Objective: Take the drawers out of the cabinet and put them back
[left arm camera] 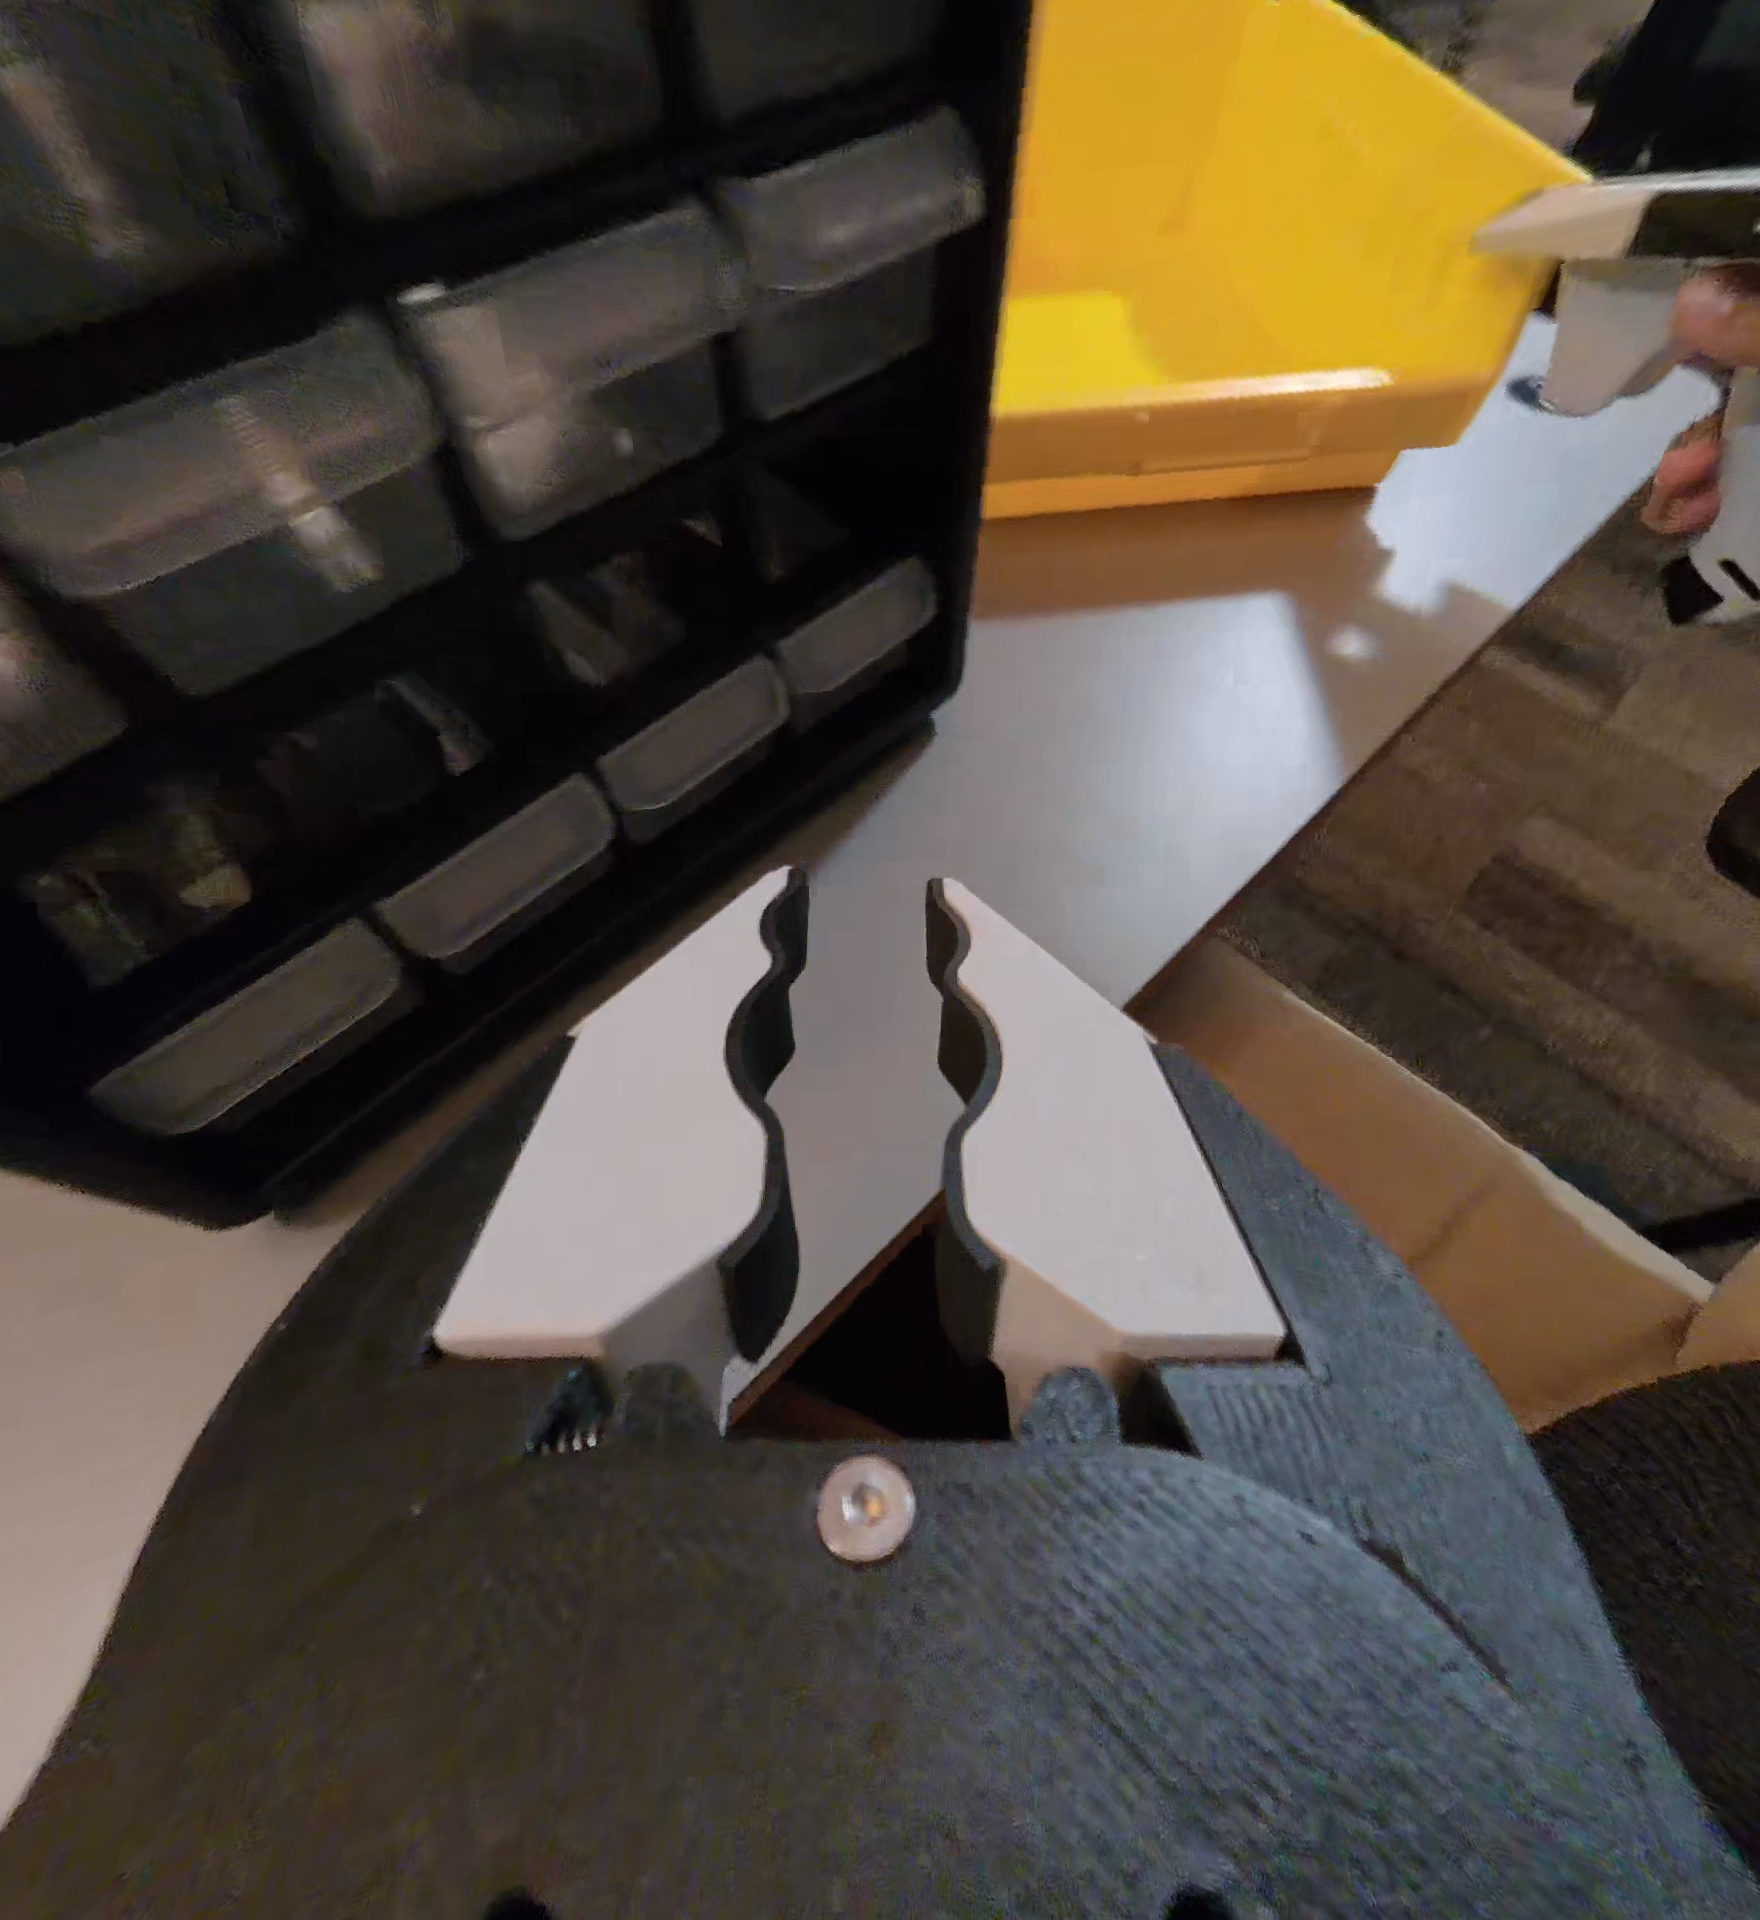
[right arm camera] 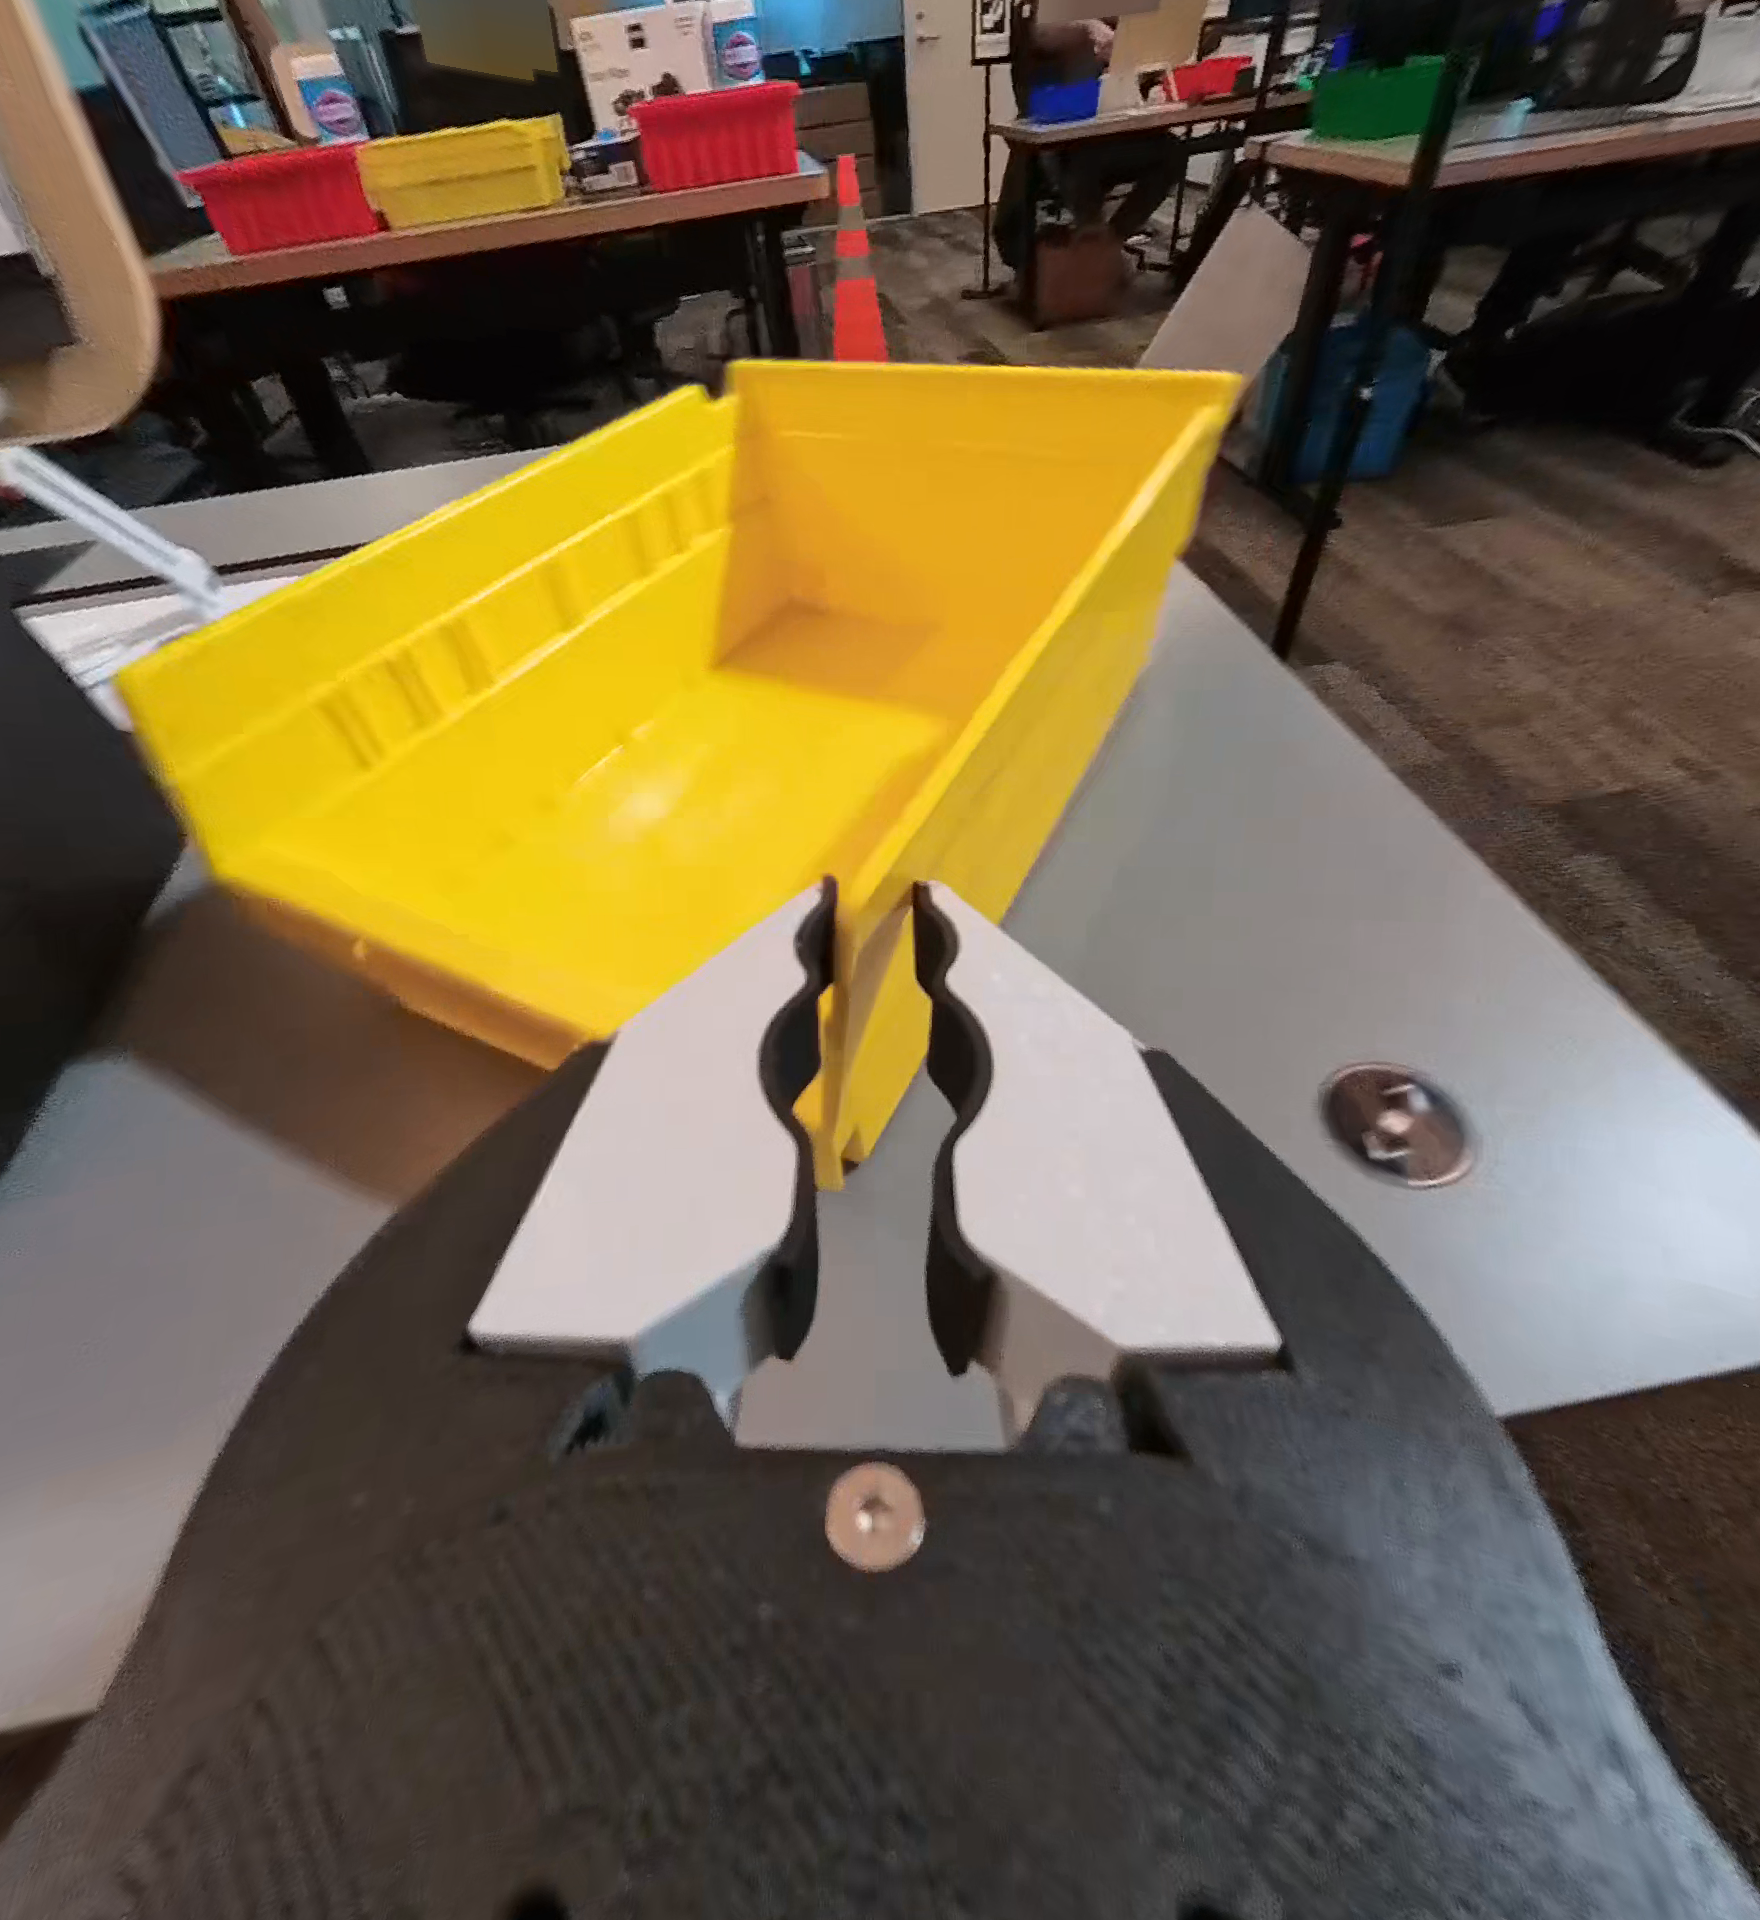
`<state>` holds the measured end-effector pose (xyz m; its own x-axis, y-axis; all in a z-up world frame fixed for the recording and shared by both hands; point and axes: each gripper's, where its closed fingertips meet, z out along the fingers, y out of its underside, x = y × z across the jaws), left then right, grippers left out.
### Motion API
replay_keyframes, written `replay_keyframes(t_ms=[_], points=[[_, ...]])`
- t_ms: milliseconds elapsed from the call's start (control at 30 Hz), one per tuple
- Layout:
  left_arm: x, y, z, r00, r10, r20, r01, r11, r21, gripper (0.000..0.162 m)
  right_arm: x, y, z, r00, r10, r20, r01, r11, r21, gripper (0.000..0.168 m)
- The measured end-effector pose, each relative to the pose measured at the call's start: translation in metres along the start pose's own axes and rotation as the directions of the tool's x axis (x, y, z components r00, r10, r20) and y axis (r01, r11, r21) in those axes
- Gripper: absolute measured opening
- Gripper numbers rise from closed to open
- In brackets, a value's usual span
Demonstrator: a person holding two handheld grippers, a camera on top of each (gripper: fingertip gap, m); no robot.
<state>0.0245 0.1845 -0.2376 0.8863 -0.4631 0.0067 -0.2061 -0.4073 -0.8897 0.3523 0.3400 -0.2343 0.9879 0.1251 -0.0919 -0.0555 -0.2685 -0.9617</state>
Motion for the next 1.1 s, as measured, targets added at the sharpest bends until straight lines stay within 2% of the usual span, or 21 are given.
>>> replay_keyframes(t_ms=[33,167,267,400,467,567,633,733,800,900,1000,1033,1100], points=[[-0.01,0.002,-0.002,1.0,-0.019,0.013,0.019,1.0,0.005,0.02,0.013,-0.002,0.004,1.0,0.0,-0.016,0.0,1.0,0.003,0.009],[-0.046,0.014,-0.009,0.993,-0.059,0.103,0.058,0.998,0.017,0.018,0.057,-0.01,0.016,0.999,-0.016,-0.032,0.016,1.0,0.01,0.002],[-0.056,0.019,-0.012,0.987,-0.116,0.115,0.113,0.993,0.029,0.019,0.088,-0.015,0.024,0.998,0.017,-0.061,-0.017,1.0,-0.008,0.003],[-0.068,0.026,-0.02,0.978,-0.124,0.17,0.119,0.992,0.037,0.02,0.104,-0.019,0.034,0.991,0.132,0.037,-0.131,0.991,-0.011,0.004],[-0.067,0.02,-0.026,0.974,-0.194,0.115,0.184,0.979,0.088,0.025,0.11,-0.021,0.038,0.983,0.172,0.07,-0.172,0.985,-0.007,0.004],[-0.07,-0.002,-0.048,0.924,-0.379,-0.049,0.381,0.902,0.201,0.032,0.118,-0.025,0.046,0.974,0.213,0.079,-0.215,0.977,0.016,0.006],[-0.091,-0.01,-0.068,0.908,-0.417,-0.036,0.409,0.869,0.279,0.036,0.122,-0.026,0.05,0.959,0.267,0.09,-0.27,0.962,0.023,0.007],[-0.135,-0.009,-0.098,0.902,-0.417,0.108,0.356,0.863,0.359,0.042,0.129,-0.027,0.051,0.929,0.365,0.05,-0.367,0.93,0.024,0.018],[-0.174,-0.002,-0.123,0.861,-0.441,0.252,0.323,0.858,0.398,0.049,0.135,-0.037,0.043,0.932,0.363,0.003,-0.363,0.929,0.074,0.03],[-0.242,0.02,-0.183,0.701,-0.484,0.523,0.236,0.85,0.471,0.055,0.128,-0.078,0.019,0.954,0.299,-0.024,-0.285,0.93,0.232,0.038],[-0.294,0.054,-0.242,0.484,-0.417,0.769,0.113,0.901,0.418,0.059,0.105,-0.106,0.003,0.985,0.128,-0.114,-0.082,0.936,0.342,0.035],[-0.306,0.065,-0.253,0.437,-0.385,0.813,0.107,0.919,0.378,0.062,0.095,-0.111,0.0,0.987,0.074,-0.146,-0.016,0.932,0.362,0.032],[-0.32,0.083,-0.258,0.413,-0.355,0.839,0.14,0.935,0.326,0.064,0.066,-0.122,-0.004,0.987,0.002,-0.163,0.065,0.911,0.406,0.028]])
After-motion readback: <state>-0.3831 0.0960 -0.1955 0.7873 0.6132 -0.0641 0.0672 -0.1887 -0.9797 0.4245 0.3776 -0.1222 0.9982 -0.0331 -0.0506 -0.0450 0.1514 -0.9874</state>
